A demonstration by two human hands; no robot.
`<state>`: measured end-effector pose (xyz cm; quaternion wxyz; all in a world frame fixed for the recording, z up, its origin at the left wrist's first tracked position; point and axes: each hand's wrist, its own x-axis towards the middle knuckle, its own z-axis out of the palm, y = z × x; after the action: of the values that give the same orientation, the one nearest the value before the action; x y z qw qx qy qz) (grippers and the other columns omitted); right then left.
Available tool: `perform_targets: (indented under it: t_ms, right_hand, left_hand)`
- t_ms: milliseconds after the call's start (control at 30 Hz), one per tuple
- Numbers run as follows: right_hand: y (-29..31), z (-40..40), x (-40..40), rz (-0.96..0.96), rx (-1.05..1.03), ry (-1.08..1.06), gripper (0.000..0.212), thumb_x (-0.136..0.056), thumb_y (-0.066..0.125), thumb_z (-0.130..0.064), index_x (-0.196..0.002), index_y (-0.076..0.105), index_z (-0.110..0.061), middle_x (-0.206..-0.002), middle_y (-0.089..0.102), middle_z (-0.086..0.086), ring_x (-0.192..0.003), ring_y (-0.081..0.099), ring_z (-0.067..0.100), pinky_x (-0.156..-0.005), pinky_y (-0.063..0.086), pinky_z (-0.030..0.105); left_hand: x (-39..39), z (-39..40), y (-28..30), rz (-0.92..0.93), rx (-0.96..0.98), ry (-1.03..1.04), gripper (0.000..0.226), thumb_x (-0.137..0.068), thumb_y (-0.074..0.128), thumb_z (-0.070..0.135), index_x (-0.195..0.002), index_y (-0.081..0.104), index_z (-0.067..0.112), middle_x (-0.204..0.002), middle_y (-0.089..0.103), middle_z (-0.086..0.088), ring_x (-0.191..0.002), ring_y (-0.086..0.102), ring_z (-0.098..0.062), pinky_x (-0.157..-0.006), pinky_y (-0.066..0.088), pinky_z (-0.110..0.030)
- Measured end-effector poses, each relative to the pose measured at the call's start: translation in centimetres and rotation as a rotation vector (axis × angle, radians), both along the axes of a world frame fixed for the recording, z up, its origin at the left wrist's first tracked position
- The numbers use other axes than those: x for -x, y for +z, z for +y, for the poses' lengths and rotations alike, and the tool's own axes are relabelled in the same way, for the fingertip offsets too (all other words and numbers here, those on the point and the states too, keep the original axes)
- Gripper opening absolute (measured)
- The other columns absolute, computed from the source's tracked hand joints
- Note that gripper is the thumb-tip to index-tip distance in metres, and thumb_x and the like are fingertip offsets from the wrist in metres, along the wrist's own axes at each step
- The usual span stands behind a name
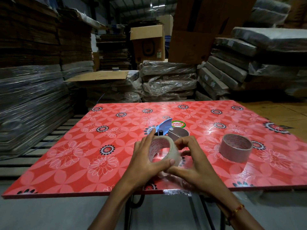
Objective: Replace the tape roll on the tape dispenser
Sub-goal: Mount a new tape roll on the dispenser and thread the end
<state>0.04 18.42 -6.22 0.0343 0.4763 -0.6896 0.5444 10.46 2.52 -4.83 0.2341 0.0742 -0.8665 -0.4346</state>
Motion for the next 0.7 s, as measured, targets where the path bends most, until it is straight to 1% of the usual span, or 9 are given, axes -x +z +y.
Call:
perform_targets:
  t_ms: [67, 100, 167, 200, 300, 400, 500, 600, 700]
  right_hand:
    - [0.4, 0.2, 0.3, -0.108, -0.061, 0.072, 0.063, -0.065, 0.089, -0.029, -0.117, 0.053, -0.026, -0.119, 0.054, -0.003, -0.108, 0.06, 0.017, -0.089, 0.054, 0.037]
    - [0.5, 0.2, 0.4, -0.166, -0.094, 0.11, 0.064, -0.066, 0.09, -0.026, -0.118, 0.053, -0.028, -0.121, 0.054, -0.003, -0.107, 0.06, 0.015, -0.087, 0.056, 0.035]
    - [0.5, 0.2, 0.3, -0.286, -0.127, 0.179, 0.062, -0.068, 0.09, -0.02, -0.118, 0.055, -0.03, -0.122, 0.056, -0.002, -0.103, 0.062, 0.016, -0.08, 0.058, 0.032]
    - [0.5, 0.2, 0.3, -0.343, -0.122, 0.205, 0.059, -0.069, 0.09, -0.018, -0.116, 0.057, -0.031, -0.12, 0.058, 0.0, -0.098, 0.062, 0.016, -0.076, 0.059, 0.031]
    - [0.3, 0.1, 0.1, -0.385, -0.106, 0.198, 0.052, -0.066, 0.088, -0.017, -0.106, 0.061, -0.035, -0.111, 0.064, -0.002, -0.087, 0.059, 0.01, -0.076, 0.056, 0.029]
    - [0.4, 0.1, 0.1, -0.339, -0.105, 0.169, 0.048, -0.065, 0.087, -0.017, -0.099, 0.061, -0.038, -0.102, 0.065, -0.017, -0.085, 0.06, 0.002, -0.078, 0.052, 0.025]
    - [0.4, 0.2, 0.1, -0.321, -0.1, 0.151, 0.049, -0.065, 0.087, -0.018, -0.104, 0.06, -0.032, -0.101, 0.066, -0.019, -0.087, 0.061, 0.0, -0.079, 0.05, 0.023]
    - [0.2, 0.1, 0.4, -0.356, -0.102, 0.147, 0.058, -0.065, 0.088, -0.017, -0.114, 0.058, -0.026, -0.109, 0.064, -0.004, -0.088, 0.06, 0.007, -0.078, 0.051, 0.023]
    - [0.3, 0.1, 0.4, -0.456, -0.094, 0.201, 0.063, -0.068, 0.088, -0.005, -0.12, 0.058, -0.021, -0.12, 0.061, 0.011, -0.087, 0.064, 0.016, -0.074, 0.057, 0.027]
  left_hand:
    - [-0.2, -1.0, 0.4, -0.062, -0.051, -0.072, 0.107, -0.057, 0.076, 0.063, -0.146, 0.017, 0.06, -0.132, 0.037, 0.026, -0.129, 0.041, 0.002, -0.111, 0.037, -0.026]
    - [-0.4, -1.6, 0.7, -0.104, -0.055, -0.121, 0.109, -0.057, 0.078, 0.06, -0.147, 0.017, 0.058, -0.135, 0.038, 0.019, -0.127, 0.043, 0.008, -0.11, 0.038, -0.02]
    - [-0.7, -2.7, 1.6, -0.192, -0.029, -0.218, 0.108, -0.062, 0.085, 0.048, -0.146, 0.018, 0.056, -0.14, 0.04, 0.017, -0.123, 0.043, 0.017, -0.102, 0.038, -0.008]
    - [-0.8, -3.1, 2.0, -0.226, -0.007, -0.256, 0.108, -0.067, 0.088, 0.039, -0.148, 0.018, 0.053, -0.142, 0.04, 0.017, -0.123, 0.044, 0.017, -0.101, 0.039, -0.006]
    - [-1.0, -3.8, 2.6, -0.291, 0.066, -0.307, 0.109, -0.074, 0.087, 0.025, -0.152, 0.014, 0.047, -0.145, 0.039, 0.02, -0.126, 0.042, 0.017, -0.104, 0.038, -0.008]
    - [-1.1, -3.6, 2.6, -0.318, 0.117, -0.282, 0.113, -0.071, 0.087, 0.035, -0.148, 0.007, 0.056, -0.146, 0.033, 0.023, -0.127, 0.038, 0.019, -0.106, 0.037, -0.01]
    - [-1.4, -2.6, 2.3, -0.255, 0.149, -0.197, 0.117, -0.063, 0.088, 0.049, -0.144, 0.005, 0.065, -0.145, 0.033, 0.021, -0.134, 0.037, 0.001, -0.113, 0.037, -0.03]
    - [-1.6, -1.8, 1.9, -0.168, 0.12, -0.14, 0.113, -0.063, 0.087, 0.046, -0.138, 0.007, 0.073, -0.14, 0.038, 0.021, -0.134, 0.041, -0.004, -0.113, 0.039, -0.039]
    - [-1.8, -1.8, 1.8, -0.134, 0.002, -0.186, 0.115, -0.063, 0.091, 0.03, -0.141, 0.016, 0.067, -0.138, 0.042, 0.021, -0.13, 0.047, 0.002, -0.113, 0.041, -0.033]
